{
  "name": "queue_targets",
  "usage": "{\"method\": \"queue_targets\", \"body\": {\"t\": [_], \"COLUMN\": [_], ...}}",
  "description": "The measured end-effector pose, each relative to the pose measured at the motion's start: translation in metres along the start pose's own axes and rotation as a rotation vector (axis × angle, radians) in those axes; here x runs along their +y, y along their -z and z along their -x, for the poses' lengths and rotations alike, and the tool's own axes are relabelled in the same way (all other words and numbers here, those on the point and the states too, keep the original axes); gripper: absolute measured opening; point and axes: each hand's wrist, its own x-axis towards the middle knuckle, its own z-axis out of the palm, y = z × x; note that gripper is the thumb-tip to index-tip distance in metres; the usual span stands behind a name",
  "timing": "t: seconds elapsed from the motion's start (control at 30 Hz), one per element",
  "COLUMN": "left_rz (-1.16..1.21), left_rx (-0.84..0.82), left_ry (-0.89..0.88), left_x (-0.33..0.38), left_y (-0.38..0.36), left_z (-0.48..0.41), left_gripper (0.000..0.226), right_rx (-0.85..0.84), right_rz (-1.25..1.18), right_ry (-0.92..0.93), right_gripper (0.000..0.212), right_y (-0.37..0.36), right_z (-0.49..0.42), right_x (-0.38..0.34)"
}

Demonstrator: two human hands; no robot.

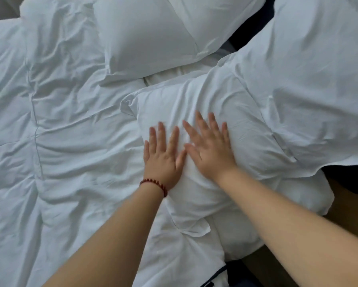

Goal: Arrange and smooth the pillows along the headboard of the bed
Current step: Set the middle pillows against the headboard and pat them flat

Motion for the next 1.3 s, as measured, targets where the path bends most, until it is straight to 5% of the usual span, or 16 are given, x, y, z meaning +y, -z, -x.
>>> {"method": "queue_targets", "body": {"t": [0.07,0.2,0.33,0.43,0.7,0.97,1.17,1.3], "left_rz": [0.041,0.505,1.333,1.629,1.887,2.075,2.035,1.776], "left_rx": [-0.021,0.168,0.052,-0.1,-0.088,0.007,0.393,0.601], "left_ry": [0.131,0.546,0.886,0.947,0.833,0.907,1.042,0.958], "left_x": [-0.012,-0.046,-0.055,-0.057,-0.053,-0.061,-0.069,-0.062], "left_y": [0.0,-0.006,0.002,0.014,0.011,-0.007,-0.021,-0.014], "left_z": [-0.025,-0.019,-0.01,-0.026,-0.048,-0.07,-0.076,-0.066], "left_gripper": [0.063,0.046,0.033,0.036,0.049,0.052,0.036,0.014], "right_rx": [-0.08,-0.025,0.038,0.05,-0.016,-0.024,-0.045,-0.163], "right_rz": [0.122,0.13,0.092,0.076,0.026,0.088,0.097,0.204], "right_ry": [0.031,0.061,0.083,0.102,0.135,0.15,0.107,0.296], "right_gripper": [0.064,0.064,0.062,0.062,0.063,0.063,0.065,0.065], "right_y": [-0.003,-0.023,-0.027,-0.025,-0.01,-0.033,-0.024,-0.03], "right_z": [-0.038,-0.041,-0.034,-0.036,-0.078,-0.109,-0.122,-0.142], "right_x": [0.003,0.015,0.018,0.021,-0.022,0.001,-0.04,-0.055]}}
